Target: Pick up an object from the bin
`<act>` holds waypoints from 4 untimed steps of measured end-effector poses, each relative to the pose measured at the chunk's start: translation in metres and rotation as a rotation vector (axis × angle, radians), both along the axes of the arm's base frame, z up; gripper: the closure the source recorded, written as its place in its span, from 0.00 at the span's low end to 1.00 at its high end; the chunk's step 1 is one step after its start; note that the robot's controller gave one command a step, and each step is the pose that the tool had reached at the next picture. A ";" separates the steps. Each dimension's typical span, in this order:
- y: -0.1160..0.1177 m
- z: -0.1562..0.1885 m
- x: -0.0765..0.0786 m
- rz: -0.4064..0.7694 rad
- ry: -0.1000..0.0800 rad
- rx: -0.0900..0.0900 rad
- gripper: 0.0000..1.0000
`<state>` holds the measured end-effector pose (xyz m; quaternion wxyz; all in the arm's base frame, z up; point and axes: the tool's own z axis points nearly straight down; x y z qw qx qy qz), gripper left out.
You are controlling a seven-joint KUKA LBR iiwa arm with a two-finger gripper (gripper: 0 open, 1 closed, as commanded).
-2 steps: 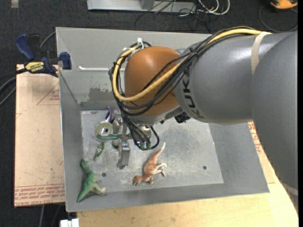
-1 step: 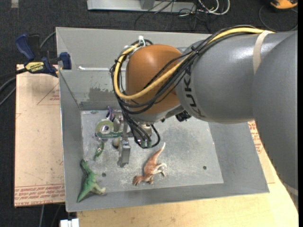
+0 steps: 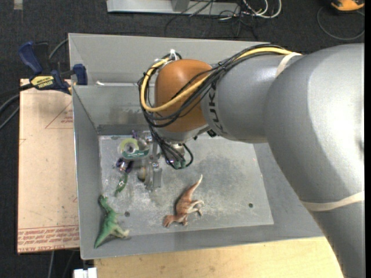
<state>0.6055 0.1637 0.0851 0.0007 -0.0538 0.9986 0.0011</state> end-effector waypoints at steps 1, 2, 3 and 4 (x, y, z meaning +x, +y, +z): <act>0.006 -0.025 0.007 -0.047 -0.002 0.001 0.00; -0.012 -0.015 0.001 0.119 -0.002 0.001 0.00; -0.002 -0.015 -0.002 -0.160 -0.002 0.003 0.00; -0.012 -0.015 0.002 0.117 -0.004 0.002 1.00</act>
Offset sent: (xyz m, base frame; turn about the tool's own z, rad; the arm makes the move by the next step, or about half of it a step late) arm 0.0006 -0.0120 -0.0151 -0.1223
